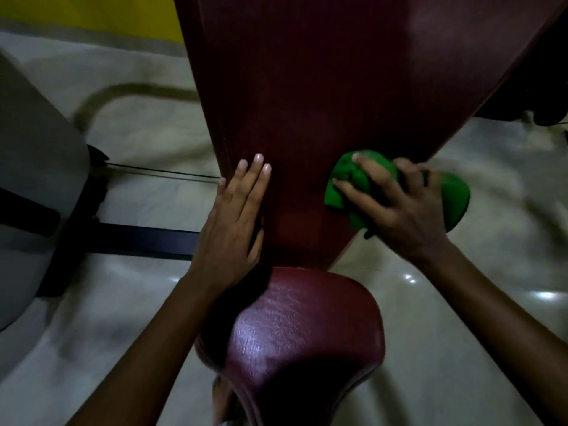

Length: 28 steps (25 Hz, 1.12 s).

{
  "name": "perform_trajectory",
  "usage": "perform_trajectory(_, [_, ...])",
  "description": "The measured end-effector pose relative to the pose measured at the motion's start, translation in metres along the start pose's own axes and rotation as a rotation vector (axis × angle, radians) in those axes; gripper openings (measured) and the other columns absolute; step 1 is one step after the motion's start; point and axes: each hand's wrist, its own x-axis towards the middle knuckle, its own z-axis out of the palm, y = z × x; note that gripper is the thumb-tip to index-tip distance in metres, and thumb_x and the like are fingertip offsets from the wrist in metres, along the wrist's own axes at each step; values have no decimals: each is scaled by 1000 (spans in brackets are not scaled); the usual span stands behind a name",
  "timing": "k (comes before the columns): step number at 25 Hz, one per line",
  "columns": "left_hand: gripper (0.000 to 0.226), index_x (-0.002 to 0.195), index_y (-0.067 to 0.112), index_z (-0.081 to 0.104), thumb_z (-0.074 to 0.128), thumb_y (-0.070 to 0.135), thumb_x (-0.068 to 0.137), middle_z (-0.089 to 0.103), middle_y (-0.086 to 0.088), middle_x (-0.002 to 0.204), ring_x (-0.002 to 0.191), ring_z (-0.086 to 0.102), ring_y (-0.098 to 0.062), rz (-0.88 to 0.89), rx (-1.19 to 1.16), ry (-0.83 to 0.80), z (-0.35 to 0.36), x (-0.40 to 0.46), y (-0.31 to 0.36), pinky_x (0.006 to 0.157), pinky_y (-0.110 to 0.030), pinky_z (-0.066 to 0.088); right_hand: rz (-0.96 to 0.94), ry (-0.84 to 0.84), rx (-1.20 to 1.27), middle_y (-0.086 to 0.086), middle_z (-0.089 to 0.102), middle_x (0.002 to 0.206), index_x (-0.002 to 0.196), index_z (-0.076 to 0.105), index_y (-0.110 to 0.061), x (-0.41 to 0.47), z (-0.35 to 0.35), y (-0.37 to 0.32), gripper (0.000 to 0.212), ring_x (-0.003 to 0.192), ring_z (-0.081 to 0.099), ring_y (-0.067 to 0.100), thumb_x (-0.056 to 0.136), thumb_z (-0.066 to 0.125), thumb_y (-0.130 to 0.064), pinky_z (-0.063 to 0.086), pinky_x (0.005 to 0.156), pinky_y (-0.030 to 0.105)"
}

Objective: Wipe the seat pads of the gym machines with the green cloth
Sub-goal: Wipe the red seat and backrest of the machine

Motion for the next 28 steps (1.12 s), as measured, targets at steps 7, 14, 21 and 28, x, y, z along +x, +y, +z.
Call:
perform_trajectory(7, [79,149,0,19,55,-2,79,9,-14,158,147,4,-27,-8,1,26,14,-2,-1,119,-47,8,102,85,-63,0,44,133,120,57,-32,-5,23,-30,36,101,45,28,87,67,-24,37,74,38])
perform_trajectory(14, [83,149,0,19,57,-3,75,10,-16,158,147,5,-27,15,21,13,12,-4,-5,118,-50,10,201,154,-5,1,41,134,125,55,-32,8,8,-11,36,103,42,29,91,64,-24,37,76,40])
perform_trajectory(21, [87,150,3,17,63,4,76,9,-16,158,146,1,-27,-9,164,-14,26,-9,-8,118,-50,7,-17,-42,10,2,44,135,121,56,-28,-29,27,-47,34,103,44,30,88,66,-23,34,76,40])
perform_trajectory(28, [88,151,10,7,62,20,83,9,-14,158,146,5,-30,-42,383,-47,44,-13,-21,117,-53,7,254,182,-43,0,42,132,122,56,-33,4,28,-40,36,103,42,27,88,67,-27,37,76,38])
